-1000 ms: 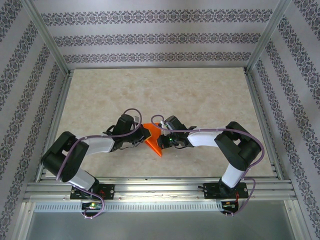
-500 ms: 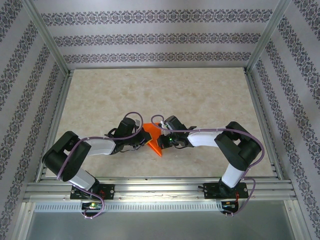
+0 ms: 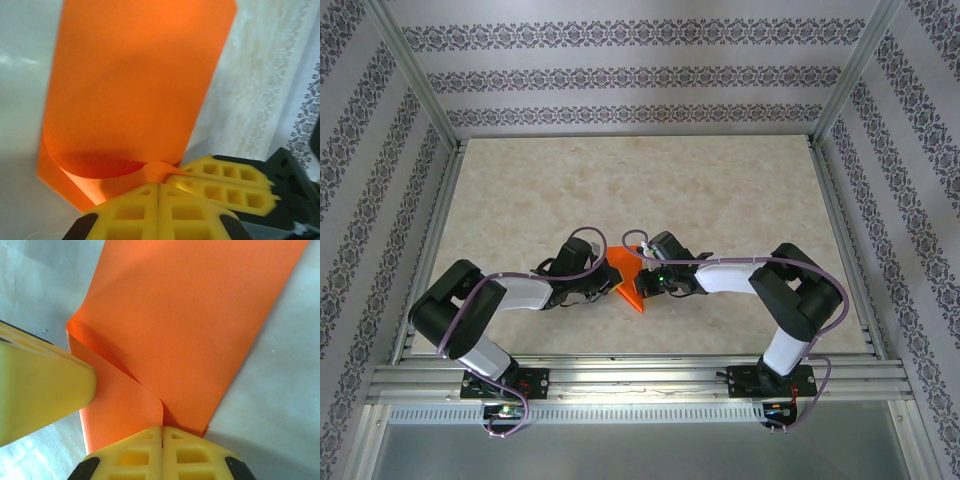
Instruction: Fold a paper plane with a square sheet of paper (pick it up from the middle)
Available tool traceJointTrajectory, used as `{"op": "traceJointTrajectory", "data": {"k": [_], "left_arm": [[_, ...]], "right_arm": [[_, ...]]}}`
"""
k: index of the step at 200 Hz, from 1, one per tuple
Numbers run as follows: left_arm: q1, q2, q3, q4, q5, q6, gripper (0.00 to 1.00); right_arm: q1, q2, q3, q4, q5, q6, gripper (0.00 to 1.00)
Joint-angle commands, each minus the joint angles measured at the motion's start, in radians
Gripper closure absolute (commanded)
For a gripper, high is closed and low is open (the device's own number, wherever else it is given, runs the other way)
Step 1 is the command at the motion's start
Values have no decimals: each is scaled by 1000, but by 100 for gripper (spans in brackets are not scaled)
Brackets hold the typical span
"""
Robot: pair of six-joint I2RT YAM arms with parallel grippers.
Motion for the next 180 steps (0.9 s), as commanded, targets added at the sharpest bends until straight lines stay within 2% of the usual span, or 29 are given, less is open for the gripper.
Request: {"op": "traceJointTrajectory", "data": {"k": [1,62,99,127,146,160,180], "left_arm": [[-13,31,-19,45,-3,8,100],[-15,52,-62,28,-25,23,100],[-17,65,-64,15,-19,40,100],[-17,63,-68,11,-29,45,100],[-19,63,-61,0,-28,50,100],[-19,62,-64,3,-31,48,100],[-18,60,-60,3,-28,50,100]], "right_arm": [[4,16,-8,-40,43,10,100],[4,13,-5,-39,39,10,100],[4,-9,16,-44,-20,11,100],[-11,-99,13,-56,-31,41,79],[-38,-177,-9,-68,-19,69,71],[-57,-229,-33,-65,-30,94,69],[-47,-245,-24,-64,-158,84,72]]}}
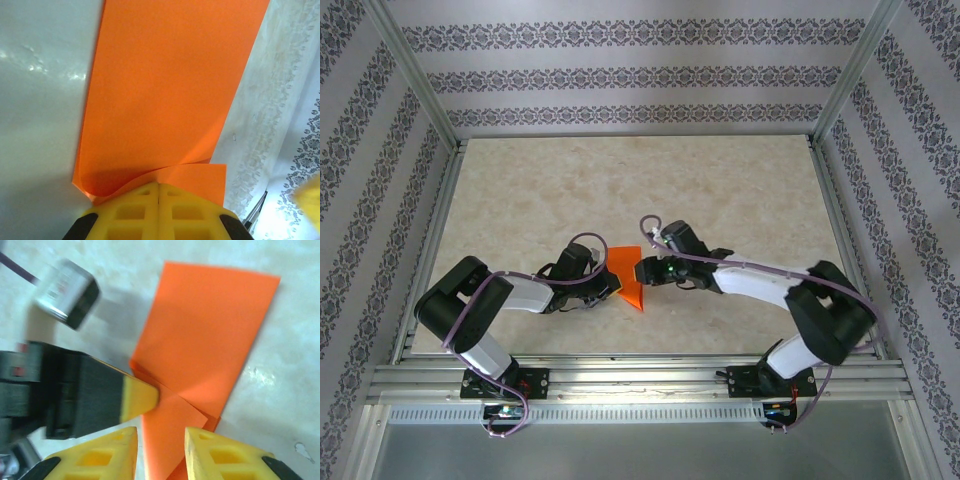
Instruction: Fold a paper plane with a square sheet of paper (pick it up from the middle)
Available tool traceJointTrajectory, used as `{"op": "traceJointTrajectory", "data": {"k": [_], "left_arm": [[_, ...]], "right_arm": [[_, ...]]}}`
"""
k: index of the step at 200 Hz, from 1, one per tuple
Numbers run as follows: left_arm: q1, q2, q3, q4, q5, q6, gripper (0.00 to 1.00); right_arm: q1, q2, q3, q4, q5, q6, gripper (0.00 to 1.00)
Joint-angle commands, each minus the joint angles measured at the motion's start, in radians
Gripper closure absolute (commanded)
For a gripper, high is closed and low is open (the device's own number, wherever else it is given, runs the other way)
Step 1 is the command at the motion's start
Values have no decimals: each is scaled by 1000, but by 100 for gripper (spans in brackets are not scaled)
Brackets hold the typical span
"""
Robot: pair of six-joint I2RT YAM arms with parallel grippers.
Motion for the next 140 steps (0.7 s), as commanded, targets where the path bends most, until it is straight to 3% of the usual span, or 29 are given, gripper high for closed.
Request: {"op": "traceJointTrajectory", "data": {"k": [1,21,58,140], "left_arm": [[-13,26,-21,-54,-24,27,100],[-13,27,-17,-59,-24,32,100],[-13,24,-22,-55,-25,28,100],[-13,29,-16,-56,-20,32,100]], "right_arm": [[4,-21,-8,-12,-121,25,72],[31,22,24,-22,-186,72,83],[95,92,69,-62,-178,91,97],[146,234,240,-344,-78,-16,99]]}}
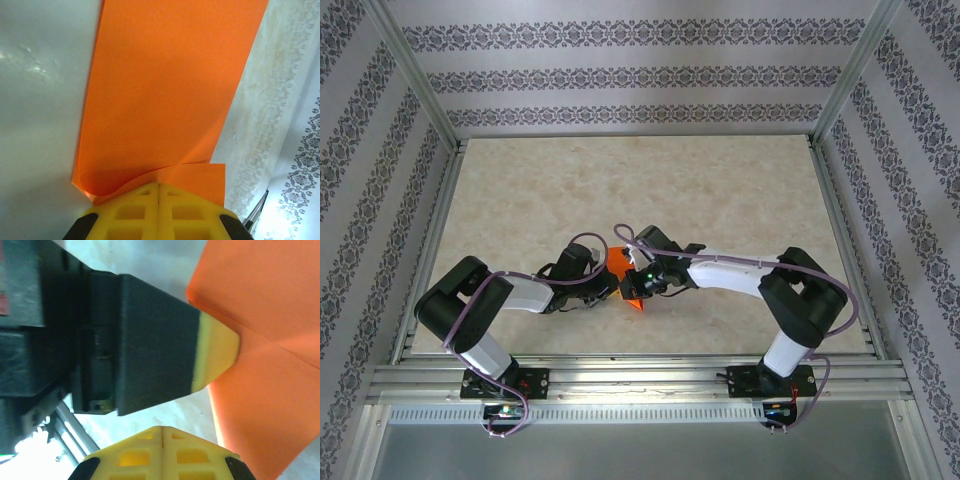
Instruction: Fold a paper plane with a square sheet of paper (pick it up from the middle)
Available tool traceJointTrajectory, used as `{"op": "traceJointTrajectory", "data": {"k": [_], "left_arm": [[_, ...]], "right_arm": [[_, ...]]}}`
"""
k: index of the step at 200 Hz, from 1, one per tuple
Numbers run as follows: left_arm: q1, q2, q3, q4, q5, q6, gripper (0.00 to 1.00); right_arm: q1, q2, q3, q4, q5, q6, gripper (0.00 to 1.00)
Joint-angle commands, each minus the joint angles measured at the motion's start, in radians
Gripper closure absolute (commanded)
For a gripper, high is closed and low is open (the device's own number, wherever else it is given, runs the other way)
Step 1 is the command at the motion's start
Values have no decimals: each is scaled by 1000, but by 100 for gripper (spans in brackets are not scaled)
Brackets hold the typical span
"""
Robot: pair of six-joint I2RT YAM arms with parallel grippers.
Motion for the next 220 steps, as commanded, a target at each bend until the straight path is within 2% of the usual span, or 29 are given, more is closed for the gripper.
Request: {"op": "traceJointTrajectory", "data": {"k": [1,125,220], "left_arm": [[-13,29,-16,-55,-21,24,100],[-13,24,-20,-56,-22,22,100],[-13,18,-33,-60,-36,17,100]], "right_arm": [[20,36,57,-132,44,-59,99],[30,115,100,-130,57,-50,99],[22,106,4,-101,43,-34,98]]}}
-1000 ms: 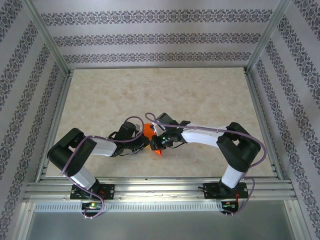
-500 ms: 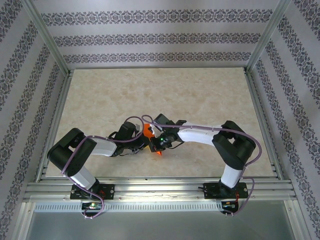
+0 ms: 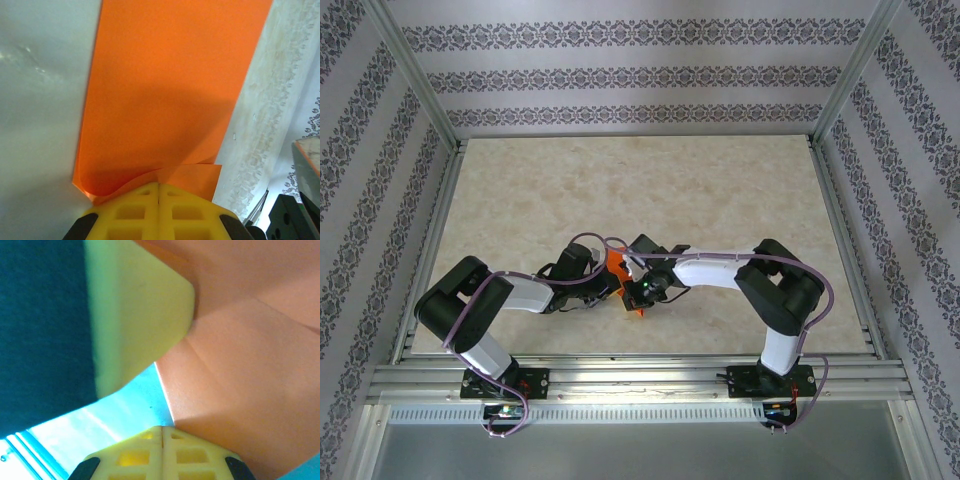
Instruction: Fold a paper plane with a square sheet of paper (pick it up from the middle)
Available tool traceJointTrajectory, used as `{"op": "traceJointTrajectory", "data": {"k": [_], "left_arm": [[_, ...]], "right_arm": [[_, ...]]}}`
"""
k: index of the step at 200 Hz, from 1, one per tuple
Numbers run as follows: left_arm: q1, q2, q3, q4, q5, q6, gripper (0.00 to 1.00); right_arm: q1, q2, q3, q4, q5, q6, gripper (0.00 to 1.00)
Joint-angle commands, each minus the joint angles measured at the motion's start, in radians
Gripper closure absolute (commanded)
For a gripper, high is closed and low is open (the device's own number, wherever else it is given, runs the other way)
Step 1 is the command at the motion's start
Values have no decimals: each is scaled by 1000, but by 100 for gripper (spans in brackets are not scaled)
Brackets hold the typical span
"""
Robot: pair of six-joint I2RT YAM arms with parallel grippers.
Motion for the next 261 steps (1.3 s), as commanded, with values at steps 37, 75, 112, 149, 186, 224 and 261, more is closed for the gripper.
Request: {"op": "traceJointTrajectory", "data": {"k": [37,75,112,149,186,224,261], "left_arm": [[-13,13,-31,-71,-42,20,100],[-14,8,-25,-84,-45,23,100],[-13,10,-17,-91,-42,26,100],[-14,8,-17,-93,-39,27,100],[-13,3,-16,-96,-41,26,100],[-13,3,-11,-108,-41,34,100],[-13,6,-10,-107,-41,34,100]], "right_arm": [[-4,-34,-30,-20,-2,5,97],[19,-98,14,-57,7,-58,95],[51,-87,20,-77,53,-89,95],[76,-75,27,-81,105,-107,95],[72,-65,16,-91,155,-106,96],[50,-84,-16,-61,169,-85,96],[23,-94,-46,-38,144,-71,96]]}}
